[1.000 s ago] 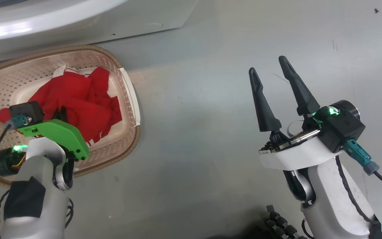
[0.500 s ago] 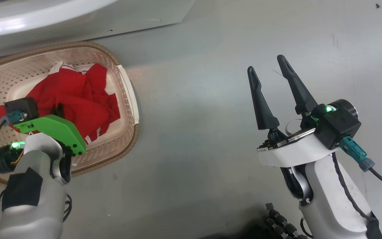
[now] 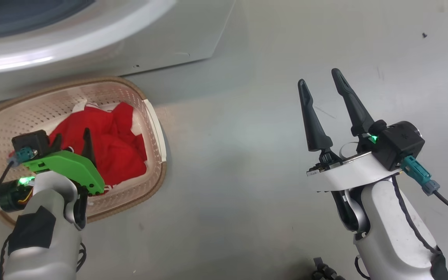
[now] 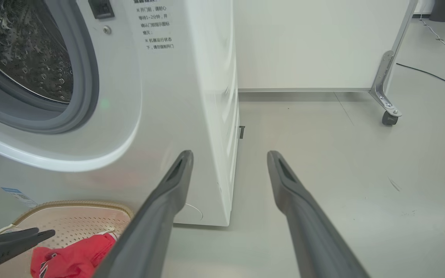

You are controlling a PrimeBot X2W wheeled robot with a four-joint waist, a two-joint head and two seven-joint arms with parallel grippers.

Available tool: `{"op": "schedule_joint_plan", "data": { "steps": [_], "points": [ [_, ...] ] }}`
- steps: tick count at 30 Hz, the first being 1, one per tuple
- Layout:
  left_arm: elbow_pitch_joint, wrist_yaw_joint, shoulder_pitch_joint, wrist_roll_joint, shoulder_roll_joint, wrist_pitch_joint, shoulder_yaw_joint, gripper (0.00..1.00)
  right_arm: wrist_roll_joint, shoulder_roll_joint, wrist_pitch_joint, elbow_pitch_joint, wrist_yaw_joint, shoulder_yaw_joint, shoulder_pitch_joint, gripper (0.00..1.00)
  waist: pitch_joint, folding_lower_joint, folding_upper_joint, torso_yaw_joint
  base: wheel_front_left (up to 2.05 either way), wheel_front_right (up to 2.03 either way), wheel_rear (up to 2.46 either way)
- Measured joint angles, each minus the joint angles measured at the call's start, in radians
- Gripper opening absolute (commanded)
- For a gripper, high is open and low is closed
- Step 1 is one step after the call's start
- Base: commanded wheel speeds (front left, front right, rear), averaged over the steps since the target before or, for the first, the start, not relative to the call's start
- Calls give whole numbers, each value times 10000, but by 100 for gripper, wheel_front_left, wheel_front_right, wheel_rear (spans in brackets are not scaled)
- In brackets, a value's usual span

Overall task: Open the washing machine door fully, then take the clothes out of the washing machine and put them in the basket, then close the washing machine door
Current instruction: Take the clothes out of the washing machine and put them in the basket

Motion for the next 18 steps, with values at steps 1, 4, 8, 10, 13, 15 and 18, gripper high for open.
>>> {"op": "schedule_joint_plan", "data": {
  "steps": [1,4,8,10,13,15,18],
  "points": [
    [4,-58,9,0,-2,-140,-4,100,-12,0,0,42,0,-40,10,100,-121,0,0,8,0,0,0],
    [-2,-282,83,10,-10,-583,-59,100,-58,0,0,148,0,-213,121,100,-505,0,0,45,0,0,0],
    [-90,-545,250,29,-56,-1202,-198,100,-215,4,0,339,-2,-435,384,100,-1037,0,0,134,0,0,0],
    [-213,-606,331,182,-81,-1310,-282,100,-293,2,0,437,-31,-554,548,100,-1303,0,0,195,0,0,0],
    [-516,-617,460,305,-121,-1390,-299,100,-328,4,0,568,-75,-685,789,100,-1711,0,0,308,0,0,0],
    [-754,-617,558,305,-148,-1398,-286,100,-393,4,0,667,-75,-782,949,100,-1985,0,0,393,0,0,0],
    [-1170,-679,754,324,-209,-1438,-295,100,-395,2,0,763,-75,-918,1204,100,-2397,0,0,535,0,0,0]
  ]
}}
